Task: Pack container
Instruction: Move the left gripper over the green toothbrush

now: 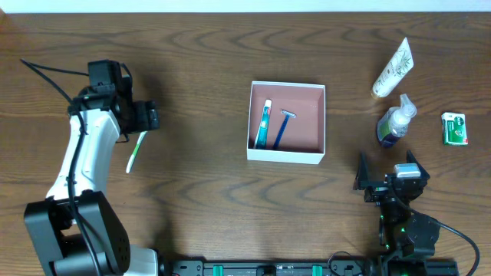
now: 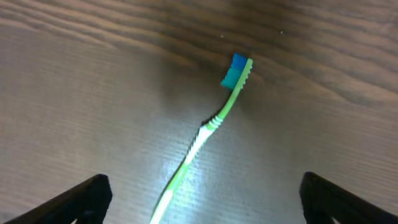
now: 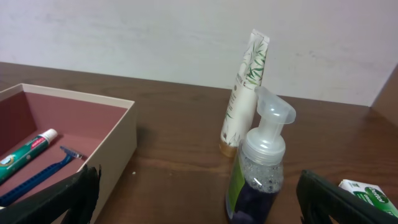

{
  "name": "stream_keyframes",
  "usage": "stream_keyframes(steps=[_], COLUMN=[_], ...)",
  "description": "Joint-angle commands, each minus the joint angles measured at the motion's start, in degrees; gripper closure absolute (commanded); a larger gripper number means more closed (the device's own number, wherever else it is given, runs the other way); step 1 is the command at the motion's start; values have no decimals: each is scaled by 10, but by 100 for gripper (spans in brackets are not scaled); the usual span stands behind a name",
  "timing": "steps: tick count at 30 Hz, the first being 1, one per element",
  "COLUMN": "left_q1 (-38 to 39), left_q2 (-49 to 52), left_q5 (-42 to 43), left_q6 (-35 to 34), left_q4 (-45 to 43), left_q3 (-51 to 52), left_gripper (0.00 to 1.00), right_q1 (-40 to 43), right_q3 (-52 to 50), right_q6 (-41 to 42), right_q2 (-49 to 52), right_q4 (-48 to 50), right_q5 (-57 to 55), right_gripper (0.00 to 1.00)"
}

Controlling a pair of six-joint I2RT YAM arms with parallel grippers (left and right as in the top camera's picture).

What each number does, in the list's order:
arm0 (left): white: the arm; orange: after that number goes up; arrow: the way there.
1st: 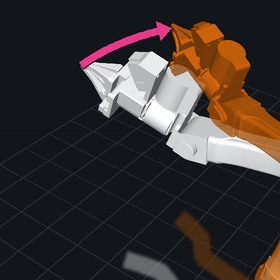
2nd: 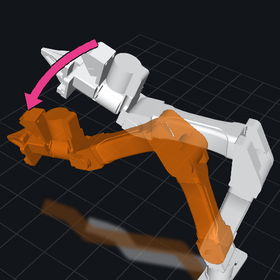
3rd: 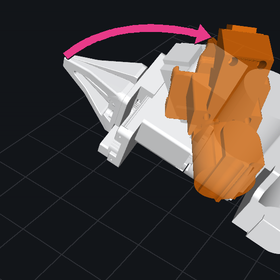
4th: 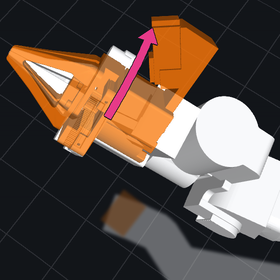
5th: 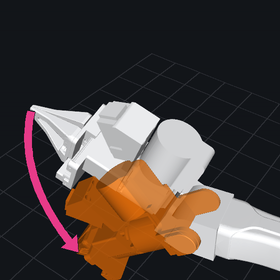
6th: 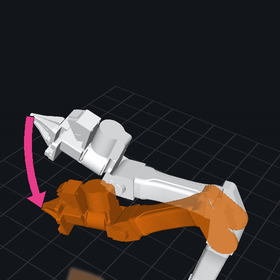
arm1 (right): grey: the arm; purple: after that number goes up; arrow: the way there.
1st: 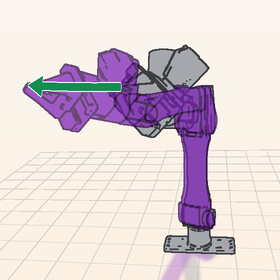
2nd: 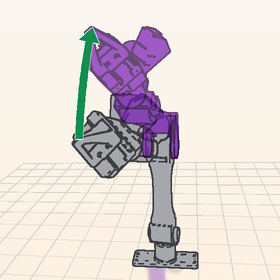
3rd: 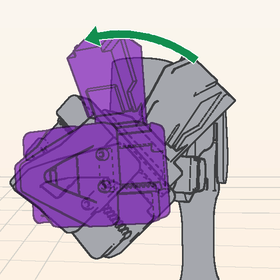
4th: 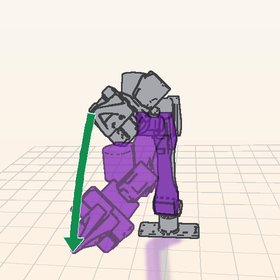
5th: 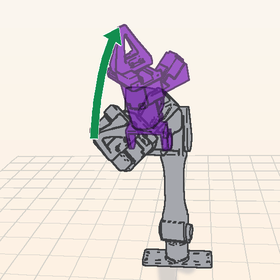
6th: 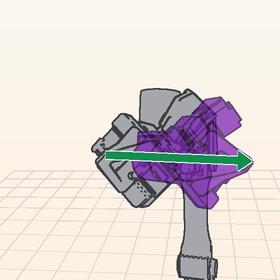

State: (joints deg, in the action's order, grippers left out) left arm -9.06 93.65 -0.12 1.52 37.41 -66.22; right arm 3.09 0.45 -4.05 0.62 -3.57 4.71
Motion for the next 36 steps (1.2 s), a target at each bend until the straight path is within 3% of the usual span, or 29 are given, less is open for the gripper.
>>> stream_keyframes(steps=[1,36], left_q1=[-9,-10], left_q2=[7,7], left_q5=[1,-3], left_q6=[6,6], left_q4=[-23,-52], left_q3=[29,116], left_gripper=[2,2], right_q1=[0,0], right_q3=[-1,-1], right_q6=[-7,-7], right_q2=[-2,-2], right_q4=[-1,-1], right_q5=[2,2], right_gripper=[2,1])
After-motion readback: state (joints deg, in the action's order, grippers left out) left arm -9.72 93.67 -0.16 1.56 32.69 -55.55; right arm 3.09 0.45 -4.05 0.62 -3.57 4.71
